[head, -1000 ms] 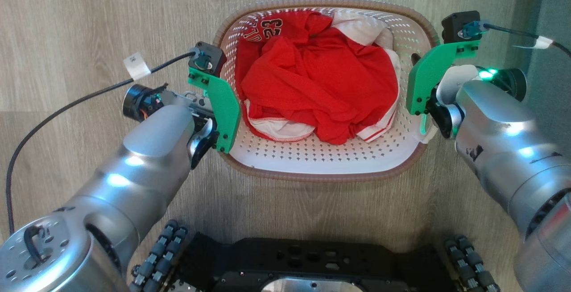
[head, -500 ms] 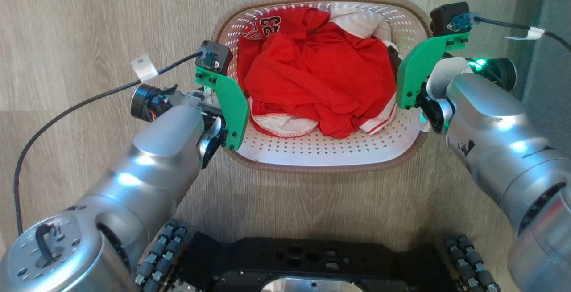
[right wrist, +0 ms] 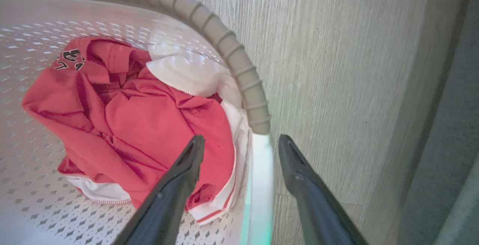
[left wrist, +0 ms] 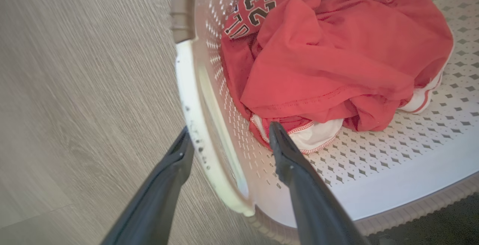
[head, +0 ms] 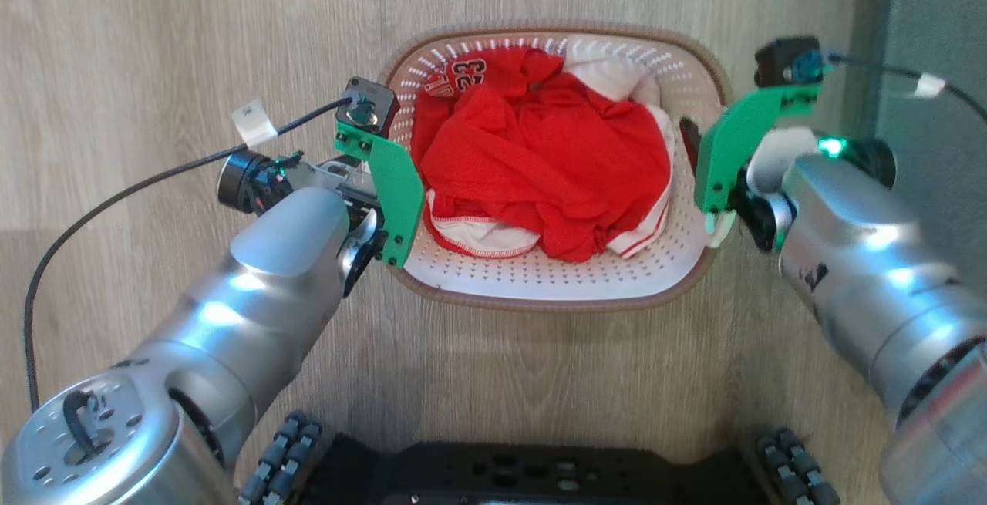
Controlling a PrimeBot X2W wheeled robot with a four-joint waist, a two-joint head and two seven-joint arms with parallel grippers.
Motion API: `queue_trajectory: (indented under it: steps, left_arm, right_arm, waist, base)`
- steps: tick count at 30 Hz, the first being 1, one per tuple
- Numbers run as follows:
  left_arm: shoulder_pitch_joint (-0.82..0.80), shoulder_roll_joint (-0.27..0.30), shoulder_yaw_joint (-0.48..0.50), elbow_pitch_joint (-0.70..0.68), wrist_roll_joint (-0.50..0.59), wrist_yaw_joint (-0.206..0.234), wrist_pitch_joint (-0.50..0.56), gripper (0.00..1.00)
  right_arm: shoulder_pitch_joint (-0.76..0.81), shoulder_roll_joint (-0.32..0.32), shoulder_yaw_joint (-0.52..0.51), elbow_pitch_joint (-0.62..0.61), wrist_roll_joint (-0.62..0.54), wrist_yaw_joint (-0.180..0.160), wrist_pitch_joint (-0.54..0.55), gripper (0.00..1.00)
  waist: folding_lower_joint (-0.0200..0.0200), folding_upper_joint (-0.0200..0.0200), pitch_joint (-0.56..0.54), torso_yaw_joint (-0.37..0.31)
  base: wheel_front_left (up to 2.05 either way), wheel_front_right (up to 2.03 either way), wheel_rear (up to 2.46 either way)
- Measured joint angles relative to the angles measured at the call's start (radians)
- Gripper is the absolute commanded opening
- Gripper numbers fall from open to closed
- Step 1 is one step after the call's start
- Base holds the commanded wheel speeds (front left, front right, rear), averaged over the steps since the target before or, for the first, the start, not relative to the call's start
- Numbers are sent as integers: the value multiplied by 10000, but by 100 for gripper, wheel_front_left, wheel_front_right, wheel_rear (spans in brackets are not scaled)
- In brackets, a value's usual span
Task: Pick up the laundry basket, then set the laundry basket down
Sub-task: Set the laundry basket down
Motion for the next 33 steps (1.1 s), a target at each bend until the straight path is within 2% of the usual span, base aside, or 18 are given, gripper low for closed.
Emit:
queue_trajectory:
  steps: [8,13,20,23,28,31,33]
  left_arm:
    - [625,-17,-15,336,460,50,119,100]
    - [1176,-17,61,347,-15,-59,372,100]
    - [1650,-17,180,339,-192,-69,-188,100]
    - [1969,-17,299,326,-332,-127,-905,100]
    - [2345,33,738,336,-491,-159,-3043,100]
    - [2575,171,1131,81,-487,-125,-3405,100]
    - [2690,508,2096,-988,-169,349,-3417,100]
  right_arm:
    - [784,13,-514,4,-341,0,249,100]
    - [1404,178,-869,10,-407,0,253,100]
    - [2248,382,-953,12,-510,0,-731,100]
    - [2559,426,-1106,-17,-510,0,-1430,100]
    - [2794,479,-1379,-924,-481,0,-2222,100]
    - [2786,393,-2585,-1956,-769,0,-2265,100]
    - [2822,196,-3714,-2675,-1505,0,-2266,100]
  waist:
    - [0,-1,-1230,-96]
    - [0,-1,-2234,-149]
    - [-1,0,-3665,-234]
    - [-1,-1,-4445,-313]
    - [-1,0,-5700,-548]
    - [-1,0,-6384,-757]
    - [-1,-1,-6788,-899]
  base:
    - [0,0,0]
    - [0,0,0]
    - [0,0,0]
    - [0,0,0]
    - [0,0,0]
    - [0,0,0]
    - [0,0,0]
